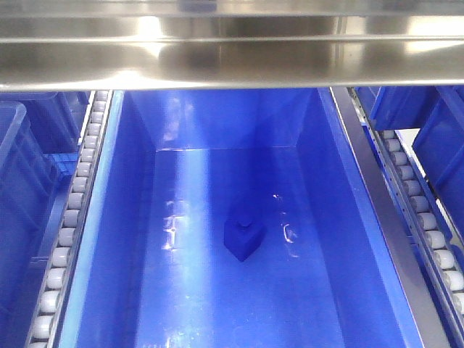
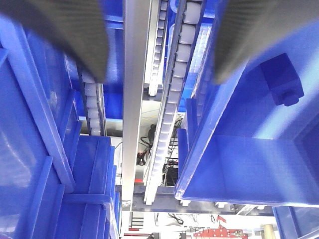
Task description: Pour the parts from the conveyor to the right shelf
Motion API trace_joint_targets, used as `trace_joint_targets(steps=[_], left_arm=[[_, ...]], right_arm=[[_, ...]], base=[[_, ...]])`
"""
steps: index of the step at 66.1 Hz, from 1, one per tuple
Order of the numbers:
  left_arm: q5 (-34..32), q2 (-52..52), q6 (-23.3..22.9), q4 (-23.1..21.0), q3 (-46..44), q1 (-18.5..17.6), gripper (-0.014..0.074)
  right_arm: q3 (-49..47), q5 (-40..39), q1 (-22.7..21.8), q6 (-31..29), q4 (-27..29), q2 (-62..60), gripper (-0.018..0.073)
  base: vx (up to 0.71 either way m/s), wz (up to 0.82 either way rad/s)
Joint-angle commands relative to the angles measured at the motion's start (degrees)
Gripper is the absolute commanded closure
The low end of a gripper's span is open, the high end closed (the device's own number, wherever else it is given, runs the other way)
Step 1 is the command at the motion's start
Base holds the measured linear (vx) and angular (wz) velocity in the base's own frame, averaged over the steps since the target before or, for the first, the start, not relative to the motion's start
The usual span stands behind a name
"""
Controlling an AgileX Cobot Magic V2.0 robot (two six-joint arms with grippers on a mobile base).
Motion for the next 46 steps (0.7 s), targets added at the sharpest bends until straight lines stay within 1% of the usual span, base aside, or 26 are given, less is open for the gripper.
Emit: trace_joint_targets(steps=[1,2,5,6,7,46], left_arm=[[-4.51,-0.8,-0.44,-0.35,-1.1,0.11,0.0603],[-4.51,-0.8,-0.44,-0.35,-1.1,0.11,0.0603],[-4.51,-0.74,-0.44,-0.35,-1.1,0.11,0.0603],[-4.51,-0.74,-0.44,-0.35,-1.1,0.11,0.0603],[-4.51,-0.74,-0.44,-0.35,-1.1,0.11,0.0603],[-4.51,-0.74,-0.44,-0.35,-1.1,0.11,0.0603]], right_arm=[[-1.36,-3.69,-0.43,-0.32,-1.23,0.86,0.0381],[-1.36,-3.82,-0.43,-0.32,-1.25,0.86,0.0427],[-1.36,-4.03,-0.43,-0.32,-1.25,0.86,0.0519],[-1.36,-4.01,-0.43,-0.32,-1.25,0.86,0.0563],[-1.36,-4.01,-0.43,-0.24,-1.25,0.86,0.0575],[-1.36,-3.96,-0.43,-0.29,-0.9,0.86,0.0568]], base=[[0.0,0.0],[0.0,0.0],[0.0,0.0],[0.0,0.0],[0.0,0.0],[0.0,0.0]])
